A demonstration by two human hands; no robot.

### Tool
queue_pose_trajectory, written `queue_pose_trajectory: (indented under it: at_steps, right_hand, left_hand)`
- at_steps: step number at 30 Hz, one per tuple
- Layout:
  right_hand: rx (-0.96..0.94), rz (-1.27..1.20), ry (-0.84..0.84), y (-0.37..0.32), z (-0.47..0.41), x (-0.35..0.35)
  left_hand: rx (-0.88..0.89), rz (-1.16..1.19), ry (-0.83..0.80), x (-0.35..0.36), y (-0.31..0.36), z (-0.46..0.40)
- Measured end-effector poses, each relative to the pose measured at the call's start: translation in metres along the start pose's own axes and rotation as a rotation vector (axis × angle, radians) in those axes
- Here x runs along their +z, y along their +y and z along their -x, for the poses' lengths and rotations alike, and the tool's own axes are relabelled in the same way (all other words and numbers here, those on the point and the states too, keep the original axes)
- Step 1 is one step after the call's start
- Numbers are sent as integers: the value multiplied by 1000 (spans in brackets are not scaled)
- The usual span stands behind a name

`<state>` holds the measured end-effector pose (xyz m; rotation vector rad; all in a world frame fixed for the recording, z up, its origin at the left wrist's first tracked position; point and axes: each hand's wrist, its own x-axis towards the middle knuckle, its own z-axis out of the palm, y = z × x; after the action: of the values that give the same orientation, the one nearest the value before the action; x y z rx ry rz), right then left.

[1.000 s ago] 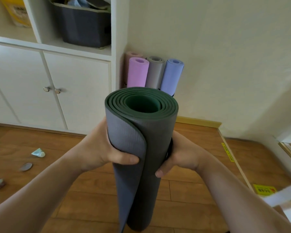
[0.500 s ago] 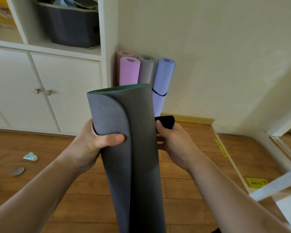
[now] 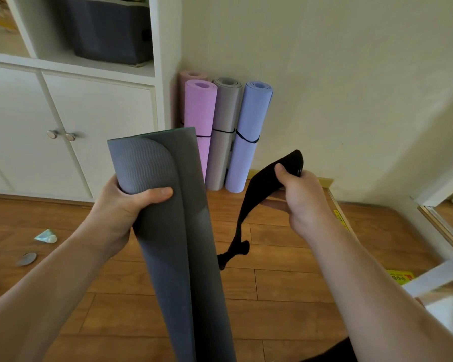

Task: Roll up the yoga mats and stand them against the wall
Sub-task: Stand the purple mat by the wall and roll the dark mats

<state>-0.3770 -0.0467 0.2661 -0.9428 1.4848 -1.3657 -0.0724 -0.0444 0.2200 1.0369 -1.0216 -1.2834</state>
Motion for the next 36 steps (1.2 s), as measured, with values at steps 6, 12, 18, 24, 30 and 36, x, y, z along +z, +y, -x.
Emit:
queue_pose_trajectory:
  at_steps: [6,12,18,24,30,36]
  right_hand:
    - [-81,-34,42,-17,6,1]
    - [-133,-232,-53,-48,26,4]
    - [-128,-438,-219,-85,58,20]
    - [-35,-417,-258,-78,62,45]
    - [-87,-153,-296,-47,39,54]
    - [-77,34,-158,-16,14,45]
  left_hand:
    - [-57,23,221,-3,-12,-7]
    - [-92,10,414,-11,-21,-18]
    - [-130,4,525,-18,-30,-20]
    - [-161,18,537,-19,-34,-20]
    - [-171,52,478,-16,-31,-19]
    - [-171,63,412,-16,-30,-19]
